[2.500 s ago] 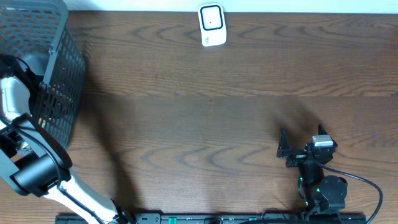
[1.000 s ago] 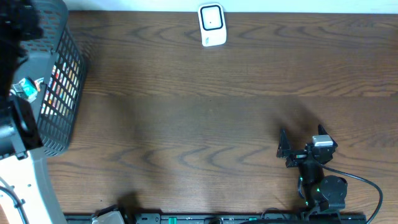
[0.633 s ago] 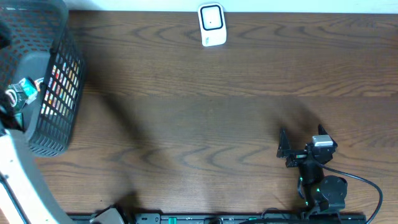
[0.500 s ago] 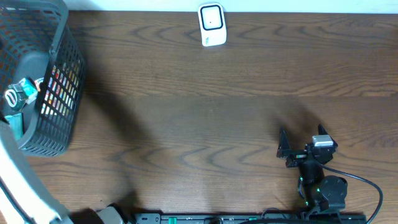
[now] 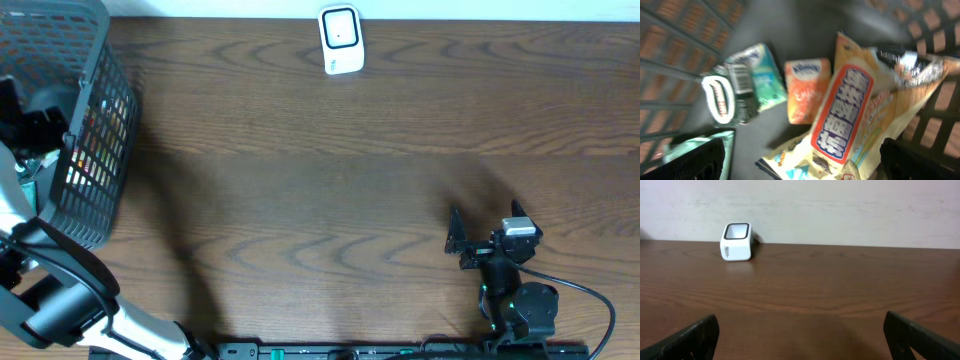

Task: Scan the item barcode
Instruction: 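Reach the left gripper into the grey basket toward the snack bag, then grasp the yellow snack bag with the left gripper and lift it out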

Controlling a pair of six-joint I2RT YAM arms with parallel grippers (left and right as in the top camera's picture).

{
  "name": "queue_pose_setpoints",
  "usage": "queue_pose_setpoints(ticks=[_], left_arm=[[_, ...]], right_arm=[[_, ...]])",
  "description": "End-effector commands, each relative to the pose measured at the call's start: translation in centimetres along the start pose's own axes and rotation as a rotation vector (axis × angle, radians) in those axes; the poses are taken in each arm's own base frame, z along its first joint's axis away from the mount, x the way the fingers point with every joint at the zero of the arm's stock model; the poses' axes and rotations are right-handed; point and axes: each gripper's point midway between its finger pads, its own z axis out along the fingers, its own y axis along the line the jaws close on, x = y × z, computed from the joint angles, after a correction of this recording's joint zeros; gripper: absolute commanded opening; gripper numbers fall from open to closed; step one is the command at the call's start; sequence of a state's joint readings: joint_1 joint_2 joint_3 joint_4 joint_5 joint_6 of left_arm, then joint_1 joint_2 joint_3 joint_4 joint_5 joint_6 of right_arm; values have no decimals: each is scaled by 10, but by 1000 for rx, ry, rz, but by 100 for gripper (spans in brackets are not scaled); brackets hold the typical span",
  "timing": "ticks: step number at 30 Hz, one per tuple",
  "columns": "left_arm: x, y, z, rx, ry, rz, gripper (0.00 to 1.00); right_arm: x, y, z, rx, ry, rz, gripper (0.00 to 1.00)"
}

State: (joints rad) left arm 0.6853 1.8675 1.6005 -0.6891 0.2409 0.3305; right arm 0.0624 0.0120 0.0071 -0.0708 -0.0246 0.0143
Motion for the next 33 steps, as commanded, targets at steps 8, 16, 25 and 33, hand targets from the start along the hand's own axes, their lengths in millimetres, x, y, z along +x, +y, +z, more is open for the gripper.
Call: queue_pose_setpoints(ticks=[8, 16, 25, 33], left_arm=[[63, -20, 65, 172, 229, 104, 98], [66, -19, 77, 176, 230, 105, 34], [-45, -8, -19, 62, -169, -153, 8], [-129, -23, -216, 63, -732, -275, 7]], right_arm=[[1, 0, 0, 2, 1, -5, 99], [1, 0, 0, 2, 1, -5, 99], [1, 0, 0, 2, 1, -5, 99], [1, 0, 0, 2, 1, -5, 99]])
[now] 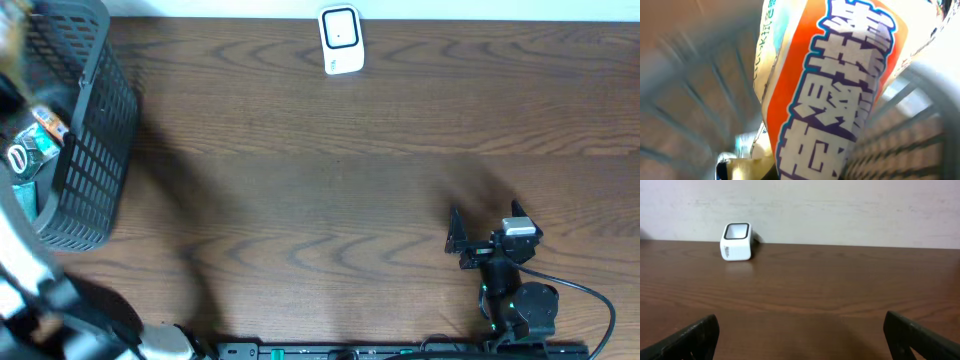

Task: Scan the item barcode
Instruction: 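Grasp the yellow snack bag with the left gripper and lift it out, then carry the snack bag with the left gripper to the white scanner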

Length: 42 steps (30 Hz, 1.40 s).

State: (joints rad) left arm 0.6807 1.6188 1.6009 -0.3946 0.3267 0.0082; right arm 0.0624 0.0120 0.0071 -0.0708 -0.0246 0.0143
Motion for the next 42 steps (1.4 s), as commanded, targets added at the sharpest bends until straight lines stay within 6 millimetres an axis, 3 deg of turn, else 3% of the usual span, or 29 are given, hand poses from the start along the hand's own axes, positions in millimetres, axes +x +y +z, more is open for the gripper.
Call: queue_pose_setpoints(ticks=[1, 2, 6, 8, 12, 14, 15, 17, 19, 26, 31, 36, 37, 39, 42], left_arm=[[-70, -24, -76, 33, -241, -91, 8], [-92, -34, -107, 55, -334, -121, 7], [-116, -60, -155, 164, -440, -328, 7], [-115, -93, -168, 291, -416, -425, 7], [-92, -186, -177, 571, -273, -380, 7], [-71, -231, -178, 665, -187, -349, 8], [-51, -263, -179, 722, -121, -299, 7], [-27, -292, -179, 769, -51, -223, 8], [12, -320, -170, 767, 62, -148, 7], [141, -360, -111, 485, 388, -57, 8], [227, -401, -85, 448, 575, 5, 8], [292, -416, -68, 393, 702, 46, 8], [316, -419, -66, 366, 749, 58, 16], [337, -424, -68, 366, 796, 80, 28], [349, -430, -74, 383, 825, 98, 43]], right_arm=[[1, 0, 0, 2, 1, -5, 99], [1, 0, 0, 2, 1, -5, 99], [1, 0, 0, 2, 1, -5, 99], [1, 0, 0, 2, 1, -5, 99], [1, 0, 0, 2, 1, -5, 99], [1, 0, 0, 2, 1, -5, 99], [1, 0, 0, 2, 1, -5, 99], [1, 0, 0, 2, 1, -5, 99], [1, 0, 0, 2, 1, -5, 99], [1, 0, 0, 2, 1, -5, 99], [1, 0, 0, 2, 1, -5, 99], [1, 0, 0, 2, 1, -5, 99], [1, 0, 0, 2, 1, -5, 99], [1, 0, 0, 2, 1, -5, 99], [1, 0, 0, 2, 1, -5, 99]])
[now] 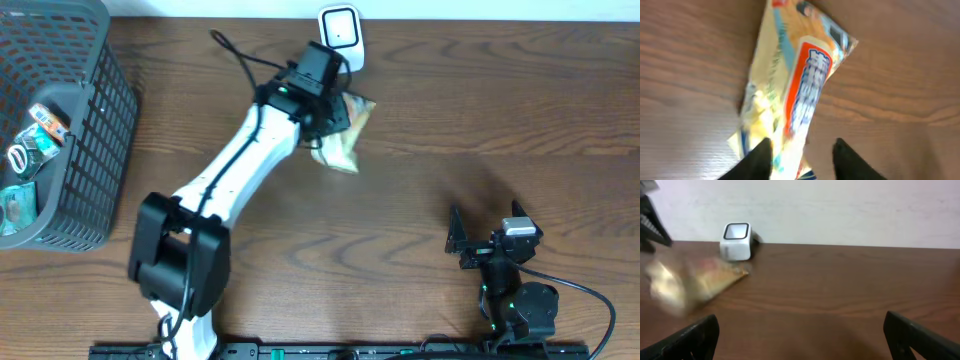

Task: Scan the item barcode
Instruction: 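Carry the snack bag with the left gripper to the white scanner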

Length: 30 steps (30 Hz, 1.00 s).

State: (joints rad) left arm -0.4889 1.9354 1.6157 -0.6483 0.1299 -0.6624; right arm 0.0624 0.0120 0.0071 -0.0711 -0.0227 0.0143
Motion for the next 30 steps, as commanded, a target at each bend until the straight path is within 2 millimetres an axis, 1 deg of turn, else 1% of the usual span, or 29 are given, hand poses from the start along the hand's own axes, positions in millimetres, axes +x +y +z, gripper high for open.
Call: queue_pose_setpoints(ticks=[1, 3, 6, 8, 9, 10, 11, 13, 14, 15, 18, 19, 20, 21, 24, 26, 27, 30], left_arm=[[10, -15, -1, 24, 15, 22, 45], [6, -18, -9, 39, -3, 25, 45], [-10, -26, -28, 86, -68, 75, 45], [-25, -33, -44, 123, -132, 130, 36], [-35, -38, -54, 147, -176, 168, 27], [-41, -40, -60, 157, -206, 191, 20], [-46, -41, -62, 157, -228, 205, 15], [-50, -36, -59, 122, -249, 199, 8], [-48, -33, -55, 102, -243, 200, 8], [-40, -27, -40, 69, -208, 204, 8], [-25, -21, -11, 31, -143, 222, 8], [-17, -18, 3, 14, -114, 227, 8], [-13, -16, 12, 4, -96, 230, 8], [-4, -12, 29, -16, -63, 236, 7], [16, -1, 63, -60, 8, 266, 8], [30, 9, 83, -94, 59, 299, 8], [41, 21, 95, -127, 106, 299, 8], [49, 30, 100, -156, 143, 295, 7]], right_arm=[[1, 0, 0, 0, 0, -5, 99], [1, 0, 0, 0, 0, -5, 99], [1, 0, 0, 0, 0, -5, 99], [1, 0, 0, 0, 0, -5, 99], [1, 0, 0, 0, 0, -5, 99], [1, 0, 0, 0, 0, -5, 99], [1, 0, 0, 0, 0, -5, 99], [1, 0, 0, 0, 0, -5, 99], [1, 0, 0, 0, 0, -5, 99], [1, 0, 0, 0, 0, -5, 99], [1, 0, 0, 0, 0, -5, 99], [1, 0, 0, 0, 0, -5, 99], [1, 0, 0, 0, 0, -5, 99], [1, 0, 0, 0, 0, -5, 99], [1, 0, 0, 0, 0, -5, 99], [1, 0, 0, 0, 0, -5, 99], [1, 0, 0, 0, 0, -5, 99], [1, 0, 0, 0, 0, -5, 99]])
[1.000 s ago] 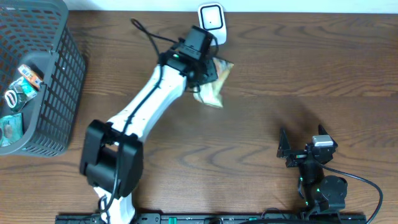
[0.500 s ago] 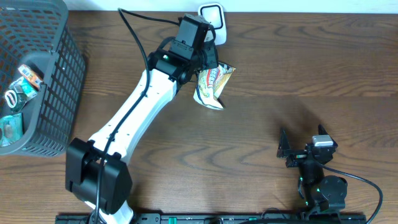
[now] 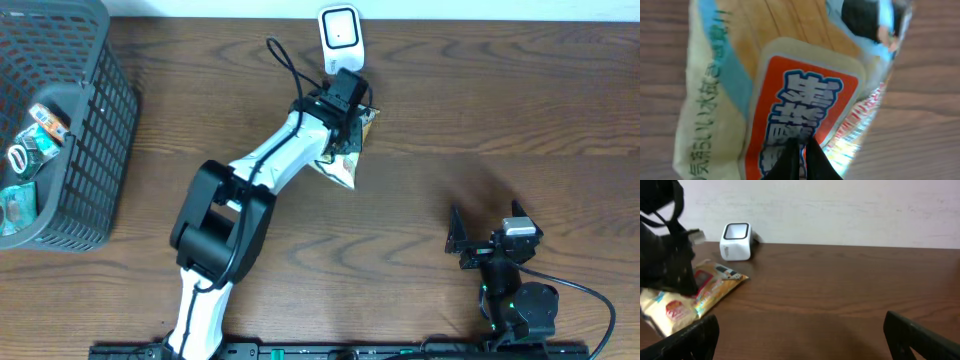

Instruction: Scan the item barcode

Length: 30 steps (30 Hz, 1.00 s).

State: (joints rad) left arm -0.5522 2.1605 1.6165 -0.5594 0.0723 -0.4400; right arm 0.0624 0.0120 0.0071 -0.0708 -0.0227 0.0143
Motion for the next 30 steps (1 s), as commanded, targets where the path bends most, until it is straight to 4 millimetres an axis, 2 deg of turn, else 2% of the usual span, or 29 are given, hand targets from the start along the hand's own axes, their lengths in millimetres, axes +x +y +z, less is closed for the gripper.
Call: queue_pose_setpoints(ticks=[1, 5, 7, 10, 12, 14, 18, 21, 25, 27, 30], left_arm=[[12, 12, 10, -45, 51, 22, 8], [-5, 3, -19, -10, -15, 23, 7], [-28, -8, -66, 38, -120, 23, 8], [-38, -1, -100, 0, -193, 17, 8], [-36, 7, -106, -40, -194, 15, 8], [-26, 12, -104, -63, -155, 16, 8], [6, 14, -74, -66, -32, 32, 7], [33, 15, -44, -84, 59, 53, 8], [62, 25, -14, -141, 164, 71, 8], [74, 35, -10, -179, 215, 99, 8], [66, 34, -27, -192, 203, 104, 8]], right_arm=[[1, 0, 0, 0, 1, -5, 99], [1, 0, 0, 0, 1, -5, 99], [1, 0, 0, 0, 1, -5, 99], [1, 0, 0, 0, 1, -5, 99], [1, 0, 0, 0, 1, -5, 99], [1, 0, 0, 0, 1, -5, 99], [1, 0, 0, 0, 1, -5, 99], [1, 0, 0, 0, 1, -5, 99], [1, 0, 0, 0, 1, -5, 99], [1, 0, 0, 0, 1, -5, 99], [1, 0, 0, 0, 1, -5, 99]])
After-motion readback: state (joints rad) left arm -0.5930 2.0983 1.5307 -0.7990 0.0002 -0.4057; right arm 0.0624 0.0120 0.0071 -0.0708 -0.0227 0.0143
